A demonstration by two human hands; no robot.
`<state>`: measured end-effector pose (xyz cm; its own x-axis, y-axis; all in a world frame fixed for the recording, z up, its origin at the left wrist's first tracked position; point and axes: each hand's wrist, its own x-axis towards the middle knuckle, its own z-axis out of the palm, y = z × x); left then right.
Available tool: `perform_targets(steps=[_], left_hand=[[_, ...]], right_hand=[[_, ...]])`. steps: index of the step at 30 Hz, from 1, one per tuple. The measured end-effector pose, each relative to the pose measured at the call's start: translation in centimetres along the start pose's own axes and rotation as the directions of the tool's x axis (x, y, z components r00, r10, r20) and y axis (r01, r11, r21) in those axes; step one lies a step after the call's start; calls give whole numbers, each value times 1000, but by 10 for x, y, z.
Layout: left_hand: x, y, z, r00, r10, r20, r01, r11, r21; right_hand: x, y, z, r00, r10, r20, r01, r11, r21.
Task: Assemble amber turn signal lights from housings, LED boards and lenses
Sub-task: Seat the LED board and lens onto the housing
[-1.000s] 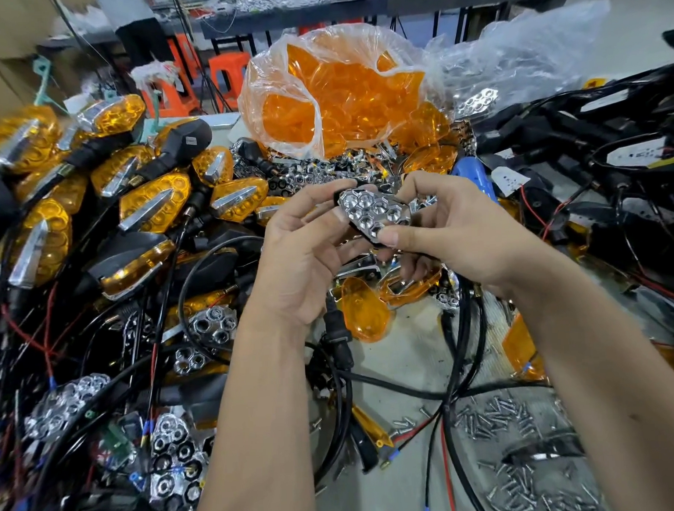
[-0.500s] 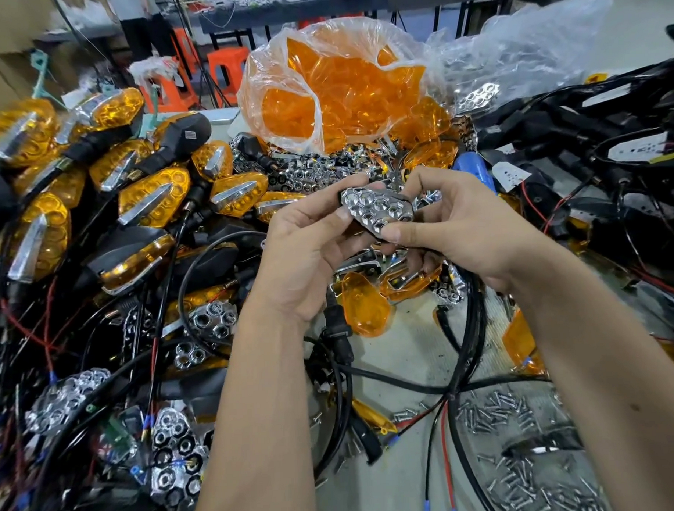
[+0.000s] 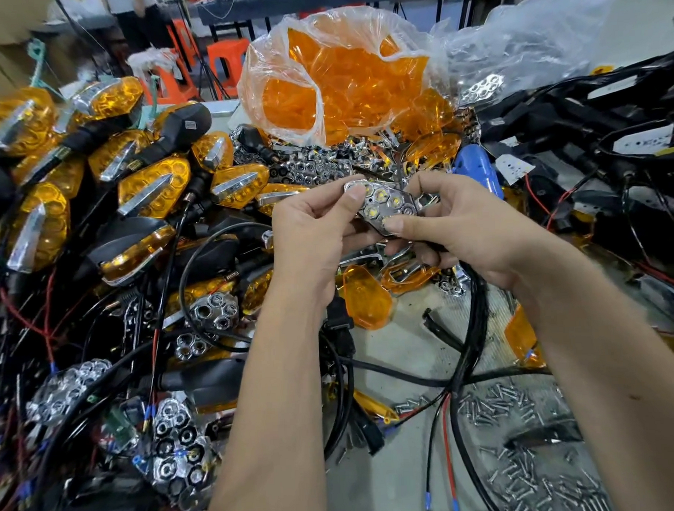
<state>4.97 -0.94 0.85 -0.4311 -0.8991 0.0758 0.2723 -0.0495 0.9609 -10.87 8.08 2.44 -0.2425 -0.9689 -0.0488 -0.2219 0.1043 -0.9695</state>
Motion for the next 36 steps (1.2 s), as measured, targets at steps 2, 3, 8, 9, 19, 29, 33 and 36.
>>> perform_targets(steps=[2,3,8,9,19,29,33,36], left_hand=[[0,0,0,1000,1,-7,-1,1000,7],[1,-1,0,1000,7,-13,-7,1000,16],[2,-2,0,999,38,-39,-37,999,40],[2,-2,0,998,38,-45,-36,999,36],[1,-1,-3,999,18,33,-17,1000,-23],[0,-1,-1,993,112,28,-112,993,-28],[-1,-1,-3,987,150,50,-149,989,-23],[0,-2,-4,986,147,77,-147,989,-15]], right_hand=[[1,1,0,1000,14,9,-14,1000,1],[1,1,0,1000,17,14,-17,1000,4],[2,1,3,1000,-28,8,28,1000,9],[2,1,4,999,-39,-1,39,999,2],[2,1,4,994,-100,-40,101,995,20],[4,3,5,977,-195,-83,194,981,-16],[5,5,2,974,-202,-99,204,979,6],[5,6,0,971,-215,-103,217,976,4]])
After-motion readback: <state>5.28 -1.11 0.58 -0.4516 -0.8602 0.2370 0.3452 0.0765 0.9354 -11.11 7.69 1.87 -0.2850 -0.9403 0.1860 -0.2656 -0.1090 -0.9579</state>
